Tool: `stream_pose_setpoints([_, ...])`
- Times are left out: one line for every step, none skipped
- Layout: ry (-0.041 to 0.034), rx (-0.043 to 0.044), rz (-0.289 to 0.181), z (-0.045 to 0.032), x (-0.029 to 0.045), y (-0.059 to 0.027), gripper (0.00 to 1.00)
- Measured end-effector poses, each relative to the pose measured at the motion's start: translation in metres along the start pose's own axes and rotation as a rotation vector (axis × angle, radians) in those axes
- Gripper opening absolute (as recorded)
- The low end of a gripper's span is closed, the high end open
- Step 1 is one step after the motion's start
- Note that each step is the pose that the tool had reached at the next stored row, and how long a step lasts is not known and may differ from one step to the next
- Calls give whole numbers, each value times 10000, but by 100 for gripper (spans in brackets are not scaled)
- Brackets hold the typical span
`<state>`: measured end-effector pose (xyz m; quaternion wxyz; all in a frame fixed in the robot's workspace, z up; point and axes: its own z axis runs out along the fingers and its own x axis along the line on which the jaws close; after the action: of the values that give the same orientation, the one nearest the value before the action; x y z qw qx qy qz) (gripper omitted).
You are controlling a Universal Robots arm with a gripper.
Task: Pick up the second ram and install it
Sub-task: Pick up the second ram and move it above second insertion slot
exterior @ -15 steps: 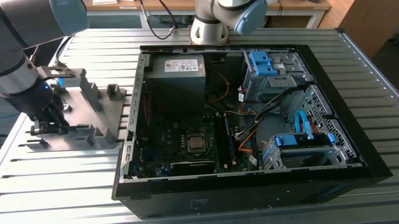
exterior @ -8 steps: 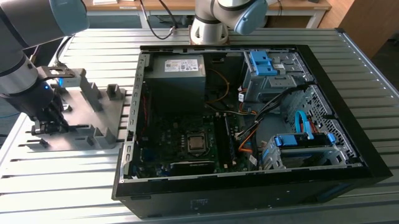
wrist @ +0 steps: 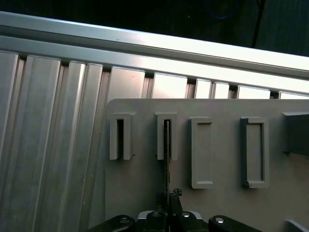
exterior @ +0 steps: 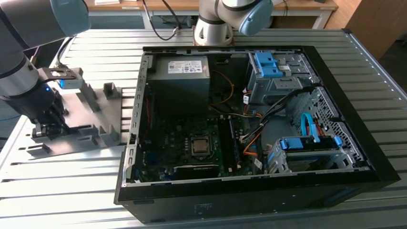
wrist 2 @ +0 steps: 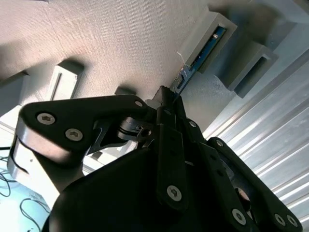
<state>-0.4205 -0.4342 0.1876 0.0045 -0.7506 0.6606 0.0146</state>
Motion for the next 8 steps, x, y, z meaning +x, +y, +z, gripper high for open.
stream_pose_setpoints([-3, 1, -1, 0, 0, 0, 14])
stream_pose_setpoints([-6, 1, 0, 0, 0, 0, 14])
stream_pose_setpoints([-9, 1, 0, 0, 0, 0, 14])
stream_pose_setpoints([-12, 2, 0, 0, 0, 0, 14])
stream_pose_setpoints([-15, 2, 0, 0, 0, 0, 14])
stream_pose_setpoints([-18, 2, -1, 0, 0, 0, 14])
stream_pose_setpoints([-21, 3, -1, 0, 0, 0, 14])
stream_pose_setpoints([-23, 3, -1, 0, 0, 0, 14])
